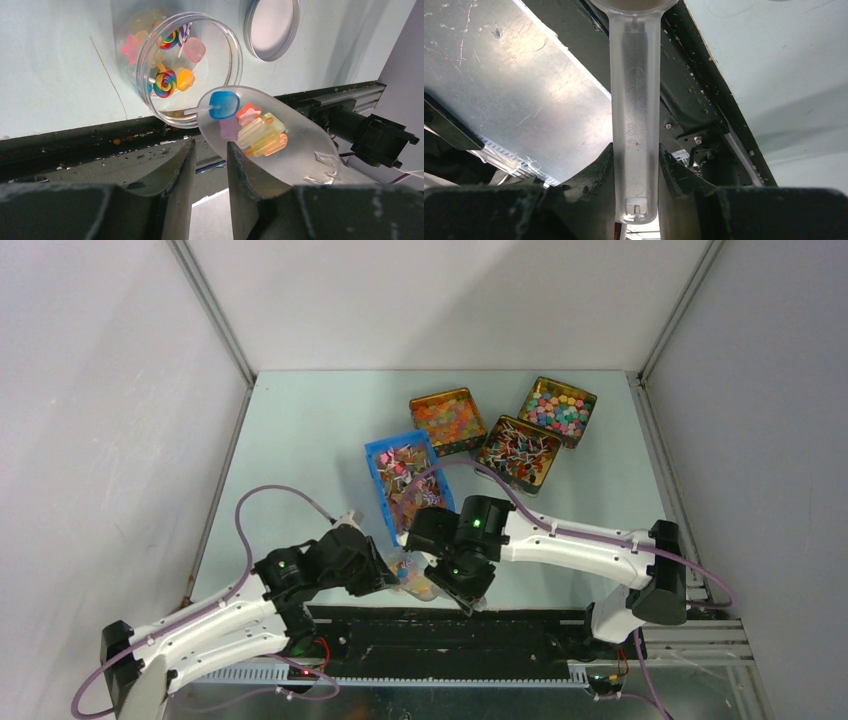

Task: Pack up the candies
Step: Place the fake candies in the packing bottle.

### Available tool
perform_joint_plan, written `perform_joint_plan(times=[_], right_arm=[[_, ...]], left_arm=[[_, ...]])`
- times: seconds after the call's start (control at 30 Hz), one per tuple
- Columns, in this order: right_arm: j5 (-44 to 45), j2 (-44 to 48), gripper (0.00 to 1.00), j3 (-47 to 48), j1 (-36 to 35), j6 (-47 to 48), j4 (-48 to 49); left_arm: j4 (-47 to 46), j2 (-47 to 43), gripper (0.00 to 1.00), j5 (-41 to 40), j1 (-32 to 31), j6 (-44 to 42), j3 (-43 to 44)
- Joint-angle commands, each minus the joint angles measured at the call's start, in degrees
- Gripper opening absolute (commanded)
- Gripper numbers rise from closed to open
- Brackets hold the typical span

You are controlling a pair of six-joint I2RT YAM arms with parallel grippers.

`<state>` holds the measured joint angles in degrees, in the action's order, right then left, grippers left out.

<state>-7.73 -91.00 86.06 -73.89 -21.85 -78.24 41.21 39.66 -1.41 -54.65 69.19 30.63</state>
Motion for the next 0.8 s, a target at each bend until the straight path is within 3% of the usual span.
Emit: perform_joint_plan(times=[0.0,0.77], right_arm=[[1.89,-0.28,0.00,3.19,0.60,0.20,0.81],[3.33,-1.36,0.00,5.70,0.99,1.15,-2.79]], left_arm=[[-0.43,0.09,0.33,-0.96,-0.72,0.55,-0.57],[-0.85,1.38,0.33,-0.87,-0.72,-0.02,-0.05]])
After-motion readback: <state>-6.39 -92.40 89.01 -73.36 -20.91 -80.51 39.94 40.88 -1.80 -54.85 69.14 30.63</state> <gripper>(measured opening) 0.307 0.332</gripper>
